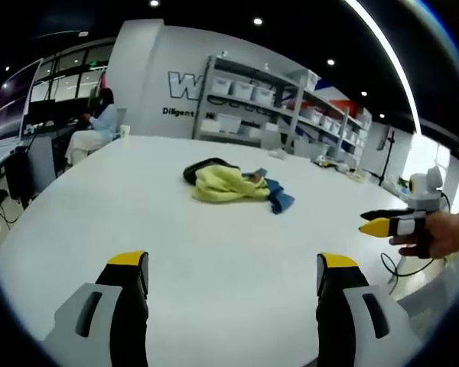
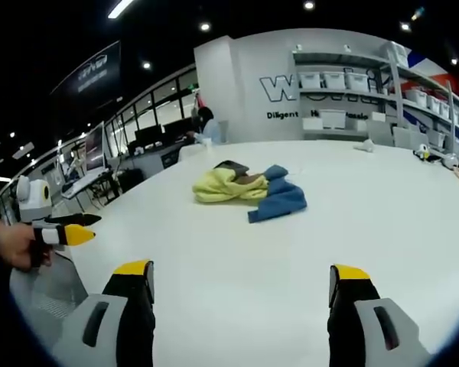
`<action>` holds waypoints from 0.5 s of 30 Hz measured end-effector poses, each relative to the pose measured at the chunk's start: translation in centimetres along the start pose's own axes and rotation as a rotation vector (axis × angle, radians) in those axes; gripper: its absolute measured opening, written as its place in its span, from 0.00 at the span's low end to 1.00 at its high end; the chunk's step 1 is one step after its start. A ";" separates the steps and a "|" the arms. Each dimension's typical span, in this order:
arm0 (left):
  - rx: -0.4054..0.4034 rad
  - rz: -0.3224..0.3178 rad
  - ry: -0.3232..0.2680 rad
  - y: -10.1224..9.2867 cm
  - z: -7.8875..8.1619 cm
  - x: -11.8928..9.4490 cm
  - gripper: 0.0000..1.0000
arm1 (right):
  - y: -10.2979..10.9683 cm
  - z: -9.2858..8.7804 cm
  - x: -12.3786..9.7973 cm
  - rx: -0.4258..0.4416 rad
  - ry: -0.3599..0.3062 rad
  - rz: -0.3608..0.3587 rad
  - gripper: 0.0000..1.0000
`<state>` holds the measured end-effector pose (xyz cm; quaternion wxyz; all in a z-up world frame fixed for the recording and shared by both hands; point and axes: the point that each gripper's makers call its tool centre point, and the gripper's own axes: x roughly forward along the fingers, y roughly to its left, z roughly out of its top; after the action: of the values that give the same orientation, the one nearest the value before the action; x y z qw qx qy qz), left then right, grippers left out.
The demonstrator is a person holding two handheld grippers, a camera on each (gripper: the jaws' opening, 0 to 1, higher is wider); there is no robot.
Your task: Fold the garment on the visible template until the final outline fits inside the template.
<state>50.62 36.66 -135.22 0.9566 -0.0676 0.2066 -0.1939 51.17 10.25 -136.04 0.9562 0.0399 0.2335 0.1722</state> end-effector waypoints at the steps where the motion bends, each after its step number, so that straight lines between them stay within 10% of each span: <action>1: 0.000 -0.001 0.000 0.0 0.0 0.1 0.90 | -0.1 0.0 0.0 0.002 0.000 -0.001 0.93; 15: 0.012 0.000 0.003 0.6 0.9 1.6 0.89 | -0.3 0.1 0.7 -0.005 0.010 0.001 0.92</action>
<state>52.56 36.57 -135.11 0.9567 -0.0617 0.2068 -0.1953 51.91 10.26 -136.34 0.9550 0.0368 0.2377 0.1735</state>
